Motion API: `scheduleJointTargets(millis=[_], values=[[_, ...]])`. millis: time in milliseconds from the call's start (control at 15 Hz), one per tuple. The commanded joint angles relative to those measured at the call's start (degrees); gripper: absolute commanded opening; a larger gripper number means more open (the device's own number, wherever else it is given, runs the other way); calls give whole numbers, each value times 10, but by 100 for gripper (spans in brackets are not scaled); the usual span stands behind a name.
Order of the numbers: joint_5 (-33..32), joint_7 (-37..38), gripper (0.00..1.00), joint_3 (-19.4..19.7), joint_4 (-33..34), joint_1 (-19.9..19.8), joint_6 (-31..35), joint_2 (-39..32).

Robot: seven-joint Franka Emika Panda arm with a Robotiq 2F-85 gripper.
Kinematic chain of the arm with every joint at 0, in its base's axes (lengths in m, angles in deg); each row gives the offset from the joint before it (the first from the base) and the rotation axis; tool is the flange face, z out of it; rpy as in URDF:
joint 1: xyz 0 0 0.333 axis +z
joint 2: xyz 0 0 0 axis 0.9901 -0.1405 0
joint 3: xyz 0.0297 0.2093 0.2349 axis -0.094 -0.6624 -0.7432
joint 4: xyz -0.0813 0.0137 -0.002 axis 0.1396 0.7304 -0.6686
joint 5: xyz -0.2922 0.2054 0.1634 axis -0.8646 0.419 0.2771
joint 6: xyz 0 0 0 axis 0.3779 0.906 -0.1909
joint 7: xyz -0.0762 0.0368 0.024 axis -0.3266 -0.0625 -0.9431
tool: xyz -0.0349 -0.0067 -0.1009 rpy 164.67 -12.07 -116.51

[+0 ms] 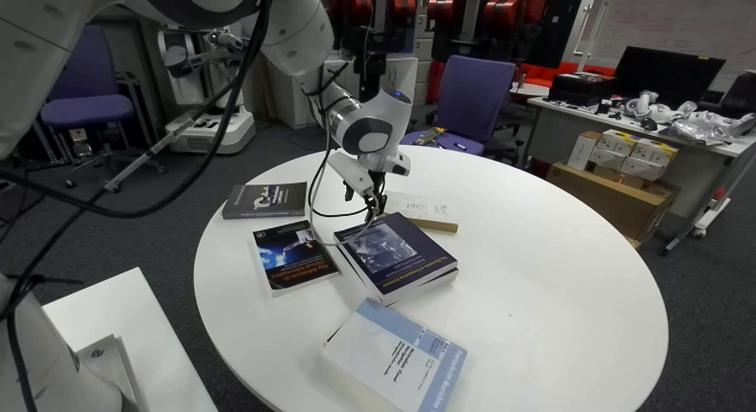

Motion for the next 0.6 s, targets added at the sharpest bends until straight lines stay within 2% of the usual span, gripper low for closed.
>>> scheduleJointTargets(millis=[0,133,400,533], values=[[0,24,100,4,-13,1,31,9],[-5,3,100,-11,-5,-12,-72,19],[-45,25,100,11,-51,11,-191,95],[-86,44,100,27,-82,23,-235,149]])
